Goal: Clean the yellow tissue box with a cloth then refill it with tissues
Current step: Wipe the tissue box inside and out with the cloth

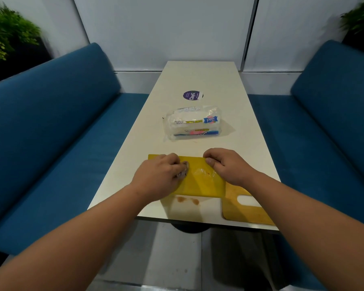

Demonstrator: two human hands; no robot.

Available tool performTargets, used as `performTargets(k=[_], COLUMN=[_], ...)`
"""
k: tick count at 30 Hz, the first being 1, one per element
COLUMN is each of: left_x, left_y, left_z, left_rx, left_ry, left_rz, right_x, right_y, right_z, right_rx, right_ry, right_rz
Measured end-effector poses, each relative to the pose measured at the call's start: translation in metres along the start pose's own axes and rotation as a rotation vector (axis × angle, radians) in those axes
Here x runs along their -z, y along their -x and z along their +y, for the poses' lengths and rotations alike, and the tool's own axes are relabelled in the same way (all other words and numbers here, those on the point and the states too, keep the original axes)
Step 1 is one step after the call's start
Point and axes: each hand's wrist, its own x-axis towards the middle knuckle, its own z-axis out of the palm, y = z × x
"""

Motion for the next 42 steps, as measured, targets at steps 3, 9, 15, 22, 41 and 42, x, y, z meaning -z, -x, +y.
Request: performTargets(k=[3,9,15,22,41,42], left_x=[-0.007,0.0,0.002,-0.002,0.0,0.002], left_y=[0.01,0.003,0.002,0.008,0.007,0.01], left_z=[0.01,0.003,0.001,0.005,0.017,0.017], left_rx=[-0.218,-0.025,0.007,-0.089,-0.049,-0.078], left_ry=[0.022,0.005,-0.004,-0.004,0.063,0.07], left_rz=[-0.091,-0.012,0.017,-0.04,-0.05,-0.105], right_x=[0.0,0.0,0.0,0.001,0.0,0.0], right_y=[-0.001,-0.002,-0.002,-0.002,0.002,0.003], right_z=[0.0,0.0,0.001,0.0,-0.001,-0.001], right_rx=[0.002,-0.01,-0.014,-0.009,0.006,0.005], right_ry=[0.002,-0.001,-0.003,-0.006,-0.002,-0.011], right_rz=[0.003,-0.004,-0.003,-0.008,0.007,0.004])
